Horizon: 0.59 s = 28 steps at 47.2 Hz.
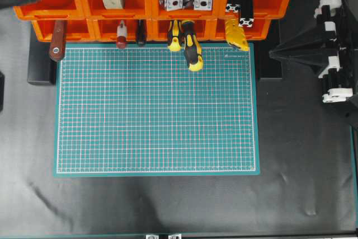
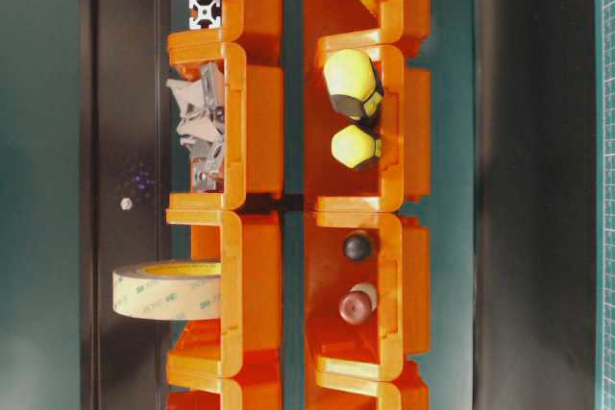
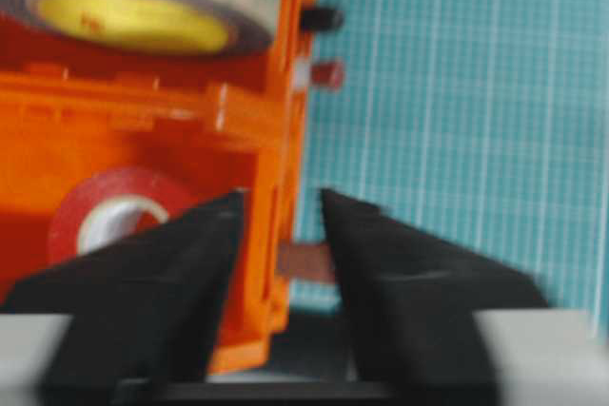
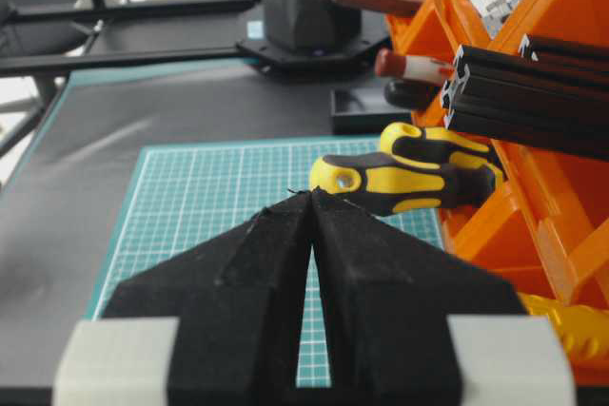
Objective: Pick vinyl tape from container rack with left arm.
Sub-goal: 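Move the left gripper up to the red vinyl tape roll in the rack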
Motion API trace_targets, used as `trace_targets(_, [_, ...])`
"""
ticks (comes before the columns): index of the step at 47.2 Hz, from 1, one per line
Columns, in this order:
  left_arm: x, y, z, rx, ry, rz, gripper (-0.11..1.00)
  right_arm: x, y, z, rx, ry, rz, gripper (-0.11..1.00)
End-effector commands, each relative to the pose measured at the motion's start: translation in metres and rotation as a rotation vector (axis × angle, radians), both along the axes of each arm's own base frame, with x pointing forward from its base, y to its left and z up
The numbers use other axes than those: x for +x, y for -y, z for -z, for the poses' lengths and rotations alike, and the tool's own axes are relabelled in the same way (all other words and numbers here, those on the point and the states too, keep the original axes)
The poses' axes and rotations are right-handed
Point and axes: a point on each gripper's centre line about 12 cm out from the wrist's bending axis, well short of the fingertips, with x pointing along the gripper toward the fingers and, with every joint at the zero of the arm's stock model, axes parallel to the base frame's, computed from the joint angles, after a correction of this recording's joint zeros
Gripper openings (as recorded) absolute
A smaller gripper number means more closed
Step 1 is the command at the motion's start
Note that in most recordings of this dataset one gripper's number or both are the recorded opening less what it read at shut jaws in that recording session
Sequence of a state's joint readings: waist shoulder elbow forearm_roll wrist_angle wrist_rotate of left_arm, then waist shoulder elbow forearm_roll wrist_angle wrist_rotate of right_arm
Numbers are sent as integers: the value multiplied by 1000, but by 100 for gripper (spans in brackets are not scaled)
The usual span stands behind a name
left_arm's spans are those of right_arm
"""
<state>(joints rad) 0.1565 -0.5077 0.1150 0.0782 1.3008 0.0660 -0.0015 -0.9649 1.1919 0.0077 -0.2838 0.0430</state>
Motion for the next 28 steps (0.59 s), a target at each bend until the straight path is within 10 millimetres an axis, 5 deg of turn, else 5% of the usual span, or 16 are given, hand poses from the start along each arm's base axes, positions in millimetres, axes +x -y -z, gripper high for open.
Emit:
trace_targets(1, [1,-6,-8,9,-23,-13,46,3,0,-6,4,15,-1,1])
trace_targets(8, [7,-9,-1,8,-80,-7,83,3,-1,-6,3,18,-7,1])
trace_targets(28, [9,-23,30,-18,-201,-54,81,2,-5,-6,3,14,-27,1])
